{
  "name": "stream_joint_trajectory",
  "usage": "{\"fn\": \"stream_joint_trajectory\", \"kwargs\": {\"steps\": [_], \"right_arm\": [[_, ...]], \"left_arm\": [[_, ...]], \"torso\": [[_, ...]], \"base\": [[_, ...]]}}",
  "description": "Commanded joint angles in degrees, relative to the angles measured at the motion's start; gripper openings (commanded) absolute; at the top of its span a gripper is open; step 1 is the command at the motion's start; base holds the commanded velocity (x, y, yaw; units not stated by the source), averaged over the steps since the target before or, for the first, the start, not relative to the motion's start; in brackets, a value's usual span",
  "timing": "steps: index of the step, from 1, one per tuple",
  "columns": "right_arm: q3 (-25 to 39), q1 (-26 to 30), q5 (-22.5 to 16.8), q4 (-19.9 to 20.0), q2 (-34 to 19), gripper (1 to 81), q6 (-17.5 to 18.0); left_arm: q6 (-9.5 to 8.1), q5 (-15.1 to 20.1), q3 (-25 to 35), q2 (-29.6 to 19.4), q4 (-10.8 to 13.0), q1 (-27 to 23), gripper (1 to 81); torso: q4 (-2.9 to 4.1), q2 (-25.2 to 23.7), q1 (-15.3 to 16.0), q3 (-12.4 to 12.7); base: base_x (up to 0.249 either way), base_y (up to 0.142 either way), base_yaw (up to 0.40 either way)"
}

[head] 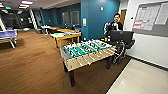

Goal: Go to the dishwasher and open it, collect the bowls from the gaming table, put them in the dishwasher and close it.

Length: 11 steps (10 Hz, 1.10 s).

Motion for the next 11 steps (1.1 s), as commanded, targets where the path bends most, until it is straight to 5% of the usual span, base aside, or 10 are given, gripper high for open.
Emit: {"fn": "stream_joint_trajectory", "kwargs": {"steps": [1, 11], "right_arm": [[0.3, 2.4, -3.7, -0.5, -0.2, 81.1, -0.2], [0.3, 2.1, -3.7, -0.5, 0.0, 81.1, -0.2]], "left_arm": [[0.24, 3.0, -0.2, -0.6, 0.7, -1.2, 81.1], [0.24, 3.0, -0.2, -0.2, 0.7, -1.2, 81.1]], "torso": [[0.0, 0.0, 0.0, 0.0], [0.0, 0.0, 0.0, 0.0]], "base": [[0.0, 0.0, 0.351], [0.0, 0.0, 0.35]]}}
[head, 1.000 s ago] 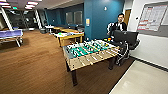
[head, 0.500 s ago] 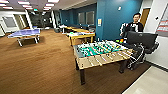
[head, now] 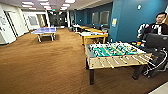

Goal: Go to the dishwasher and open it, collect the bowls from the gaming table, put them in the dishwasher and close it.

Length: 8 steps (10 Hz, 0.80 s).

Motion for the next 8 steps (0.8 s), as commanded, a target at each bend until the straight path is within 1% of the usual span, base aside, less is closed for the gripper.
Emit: {"fn": "stream_joint_trajectory", "kwargs": {"steps": [1, 8], "right_arm": [[0.4, 2.2, -3.8, -0.5, -0.3, 81.1, -0.2], [0.4, 2.2, -3.8, -0.5, -0.3, 81.1, -0.3]], "left_arm": [[0.24, 2.6, -0.1, -0.8, 0.7, -1.5, 81.1], [0.24, 2.6, -0.1, -0.8, 0.7, -1.5, 81.1]], "torso": [[0.0, 0.0, 0.0, 0.0], [0.0, 0.0, 0.0, 0.0]], "base": [[0.0, 0.0, 0.347], [0.0, 0.0, 0.325]]}}
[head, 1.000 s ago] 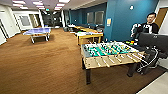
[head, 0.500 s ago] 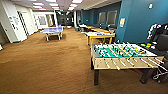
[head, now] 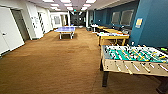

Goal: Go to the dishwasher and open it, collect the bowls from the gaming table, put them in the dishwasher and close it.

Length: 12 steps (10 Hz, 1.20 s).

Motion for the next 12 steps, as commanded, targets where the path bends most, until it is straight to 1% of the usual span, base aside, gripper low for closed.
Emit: {"fn": "stream_joint_trajectory", "kwargs": {"steps": [1, 5, 9, 12], "right_arm": [[0.4, 2.1, -3.8, -0.4, -0.3, 81.1, -0.3], [0.2, 1.8, -3.8, -0.4, -0.3, 81.1, -0.3], [0.1, 1.8, -3.8, -0.4, -0.3, 81.1, -0.3], [0.0, 1.8, -3.8, -0.4, -0.3, 81.1, -0.3]], "left_arm": [[0.24, 2.6, -0.1, -0.8, 0.7, -1.7, 81.1], [0.24, 2.6, -0.1, -0.7, 0.7, -1.7, 81.1], [0.15, 2.6, -0.1, -0.7, -0.1, -1.7, 81.1], [-0.02, 2.6, -0.1, -0.6, -0.2, -1.7, 81.1]], "torso": [[0.0, 0.0, 0.0, 0.0], [0.0, 0.0, 0.0, 0.0], [0.0, 0.0, 0.0, 0.0], [0.0, 0.0, 0.0, 0.0]], "base": [[0.0, 0.0, 0.29], [0.0, 0.0, 0.202], [0.0, 0.0, -0.022], [0.0, 0.0, 0.0]]}}
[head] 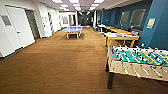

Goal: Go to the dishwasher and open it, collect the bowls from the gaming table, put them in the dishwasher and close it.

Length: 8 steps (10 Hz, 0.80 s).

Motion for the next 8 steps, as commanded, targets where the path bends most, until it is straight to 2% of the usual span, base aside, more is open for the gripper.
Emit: {"fn": "stream_joint_trajectory", "kwargs": {"steps": [1, 5, 8], "right_arm": [[0.2, 2.2, -3.8, -0.4, -0.3, 81.1, -0.3], [0.2, 2.1, -3.8, -0.4, -0.1, 81.1, -0.3], [0.2, 2.1, -3.8, -0.4, 0.0, 81.1, -0.3]], "left_arm": [[-0.03, 2.6, -0.1, -0.7, -0.1, -1.5, 81.1], [-0.11, 2.6, -0.1, -0.7, -0.1, -1.6, 81.1], [-0.11, 2.6, -0.1, -0.7, -0.1, -1.5, 81.1]], "torso": [[0.0, 0.0, 0.0, 0.0], [0.0, 0.0, 0.0, 0.0], [0.0, -0.1, -0.2, 0.0]], "base": [[0.0, 0.0, 0.0], [0.0, 0.0, 0.0], [0.105, 0.0, 0.0]]}}
